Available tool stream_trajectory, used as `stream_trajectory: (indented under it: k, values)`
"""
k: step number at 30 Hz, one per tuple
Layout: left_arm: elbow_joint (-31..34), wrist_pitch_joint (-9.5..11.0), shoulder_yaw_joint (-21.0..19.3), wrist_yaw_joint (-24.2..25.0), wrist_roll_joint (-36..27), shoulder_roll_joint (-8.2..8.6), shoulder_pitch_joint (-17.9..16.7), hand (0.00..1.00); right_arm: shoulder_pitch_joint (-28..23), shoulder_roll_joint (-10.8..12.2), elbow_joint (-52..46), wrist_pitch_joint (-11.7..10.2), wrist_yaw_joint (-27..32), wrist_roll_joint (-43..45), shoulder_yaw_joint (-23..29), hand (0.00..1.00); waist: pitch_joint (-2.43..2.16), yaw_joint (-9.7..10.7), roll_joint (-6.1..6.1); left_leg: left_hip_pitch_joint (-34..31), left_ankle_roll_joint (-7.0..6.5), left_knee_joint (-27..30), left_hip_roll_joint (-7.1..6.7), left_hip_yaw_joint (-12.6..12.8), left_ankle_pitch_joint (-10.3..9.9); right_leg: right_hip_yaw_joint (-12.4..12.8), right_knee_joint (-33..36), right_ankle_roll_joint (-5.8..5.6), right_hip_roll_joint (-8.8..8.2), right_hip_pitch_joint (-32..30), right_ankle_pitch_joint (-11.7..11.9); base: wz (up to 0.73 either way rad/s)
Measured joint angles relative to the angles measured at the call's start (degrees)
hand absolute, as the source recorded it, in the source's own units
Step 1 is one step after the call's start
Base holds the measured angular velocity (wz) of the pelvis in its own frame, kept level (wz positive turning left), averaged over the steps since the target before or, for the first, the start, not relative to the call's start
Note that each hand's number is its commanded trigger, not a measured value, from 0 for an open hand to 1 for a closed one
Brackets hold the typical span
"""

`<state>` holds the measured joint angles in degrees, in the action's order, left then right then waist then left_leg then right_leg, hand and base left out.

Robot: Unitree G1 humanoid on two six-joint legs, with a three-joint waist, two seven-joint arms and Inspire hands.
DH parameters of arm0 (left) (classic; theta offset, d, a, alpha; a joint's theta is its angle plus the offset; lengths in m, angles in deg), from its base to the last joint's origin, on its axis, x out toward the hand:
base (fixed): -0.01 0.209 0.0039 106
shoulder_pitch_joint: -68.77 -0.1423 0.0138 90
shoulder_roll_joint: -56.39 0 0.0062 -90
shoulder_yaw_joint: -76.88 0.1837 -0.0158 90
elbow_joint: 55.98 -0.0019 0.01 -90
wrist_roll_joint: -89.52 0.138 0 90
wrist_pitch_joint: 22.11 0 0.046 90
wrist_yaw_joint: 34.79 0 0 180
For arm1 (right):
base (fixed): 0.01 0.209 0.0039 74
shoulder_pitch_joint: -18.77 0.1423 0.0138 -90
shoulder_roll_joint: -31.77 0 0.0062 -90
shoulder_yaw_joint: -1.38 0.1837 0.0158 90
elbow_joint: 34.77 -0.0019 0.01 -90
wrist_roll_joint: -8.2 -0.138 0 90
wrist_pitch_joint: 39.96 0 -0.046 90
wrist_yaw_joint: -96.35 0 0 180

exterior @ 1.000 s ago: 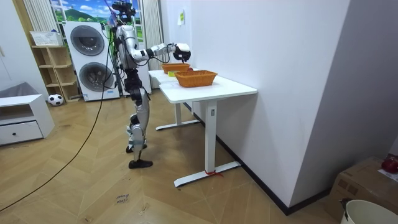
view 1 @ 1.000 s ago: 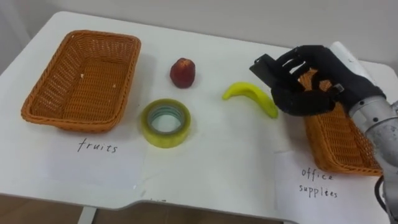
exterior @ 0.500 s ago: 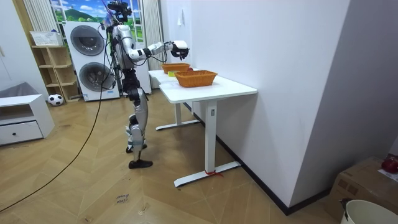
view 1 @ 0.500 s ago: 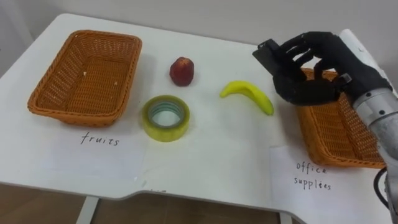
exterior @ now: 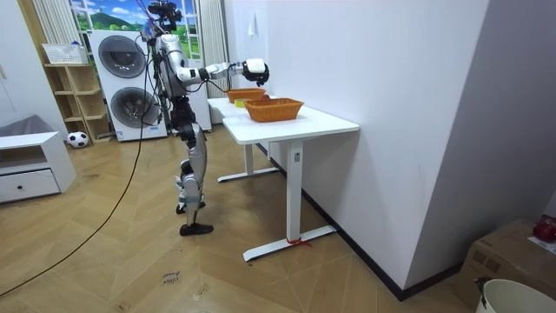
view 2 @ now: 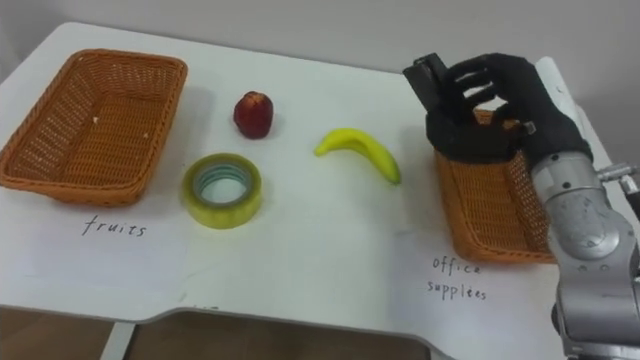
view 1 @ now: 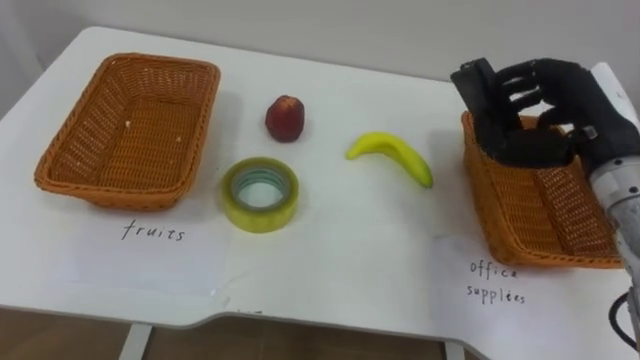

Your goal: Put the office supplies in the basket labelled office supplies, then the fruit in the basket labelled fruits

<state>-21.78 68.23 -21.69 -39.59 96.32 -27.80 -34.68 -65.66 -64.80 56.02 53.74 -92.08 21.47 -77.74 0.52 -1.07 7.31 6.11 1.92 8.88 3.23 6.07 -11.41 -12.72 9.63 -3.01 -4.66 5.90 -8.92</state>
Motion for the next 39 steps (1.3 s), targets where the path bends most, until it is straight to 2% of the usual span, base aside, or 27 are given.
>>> stream_trajectory:
  k: [5, 11, 13, 18, 32, 39]
  values:
    - [-0.29, 0.0, -0.51, 0.01, -0.01, 0.02, -0.3, 0.0, 0.0, -1.24, 0.84, 0.0, 1.41, 0.03, 0.04, 1.0, 0.05, 0.85, -0.12, -0.17, -0.01, -0.21, 0.02, 0.03, -0.01, -0.03, 0.03, 0.0, 0.05, -0.32, 0.0, 0.0]
    - [0.45, 0.0, -0.49, -0.04, 0.0, 0.07, -0.35, 0.0, 0.0, -1.36, 1.25, -0.03, 2.88, -0.02, 0.39, 1.0, -0.19, 1.13, -0.22, -0.47, -0.01, -0.18, 0.01, 0.03, -0.01, -0.13, 0.08, 0.0, 0.05, -0.65, 0.0, 0.0]
    - [0.68, 0.0, -0.48, -0.16, -0.03, 0.07, -0.66, 0.0, 0.0, -1.36, 2.18, -0.04, 2.9, -0.02, 0.46, 1.0, -0.54, 1.17, -0.38, -0.42, -0.01, -0.18, 0.01, 0.03, -0.01, -0.1, 0.08, 0.0, 0.05, -0.64, 0.0, 0.0]
    - [0.72, 0.0, -0.48, -1.29, -0.49, 0.1, -1.11, 0.0, -0.21, -1.36, 3.1, -0.04, 2.9, -0.46, 0.46, 1.0, -0.68, 1.17, -0.59, -0.28, -0.01, -0.13, 0.02, 0.03, 0.0, -0.05, 0.01, 0.0, 0.05, -0.55, 0.0, 0.0]
    - [2.2, -0.02, -0.46, -1.05, -0.45, 0.04, -1.84, 0.0, -3.6, -1.36, 3.42, -0.03, 1.09, 0.8, 0.47, 1.0, -0.52, 1.31, -0.4, -0.3, -0.02, -0.18, 0.02, 0.02, -0.03, -0.22, 0.07, 0.0, 0.04, -0.33, 0.0, 0.0]
    - [2.18, -0.02, -0.36, -0.7, -0.44, 0.03, -1.96, 0.0, -4.58, -1.35, 7.74, 0.11, 0.21, 4.03, 0.46, 1.0, -0.42, 0.95, -0.2, -0.43, -0.02, -0.25, 0.02, 0.17, -0.03, 0.03, 0.07, 0.0, 0.05, -0.68, 0.0, 0.0]
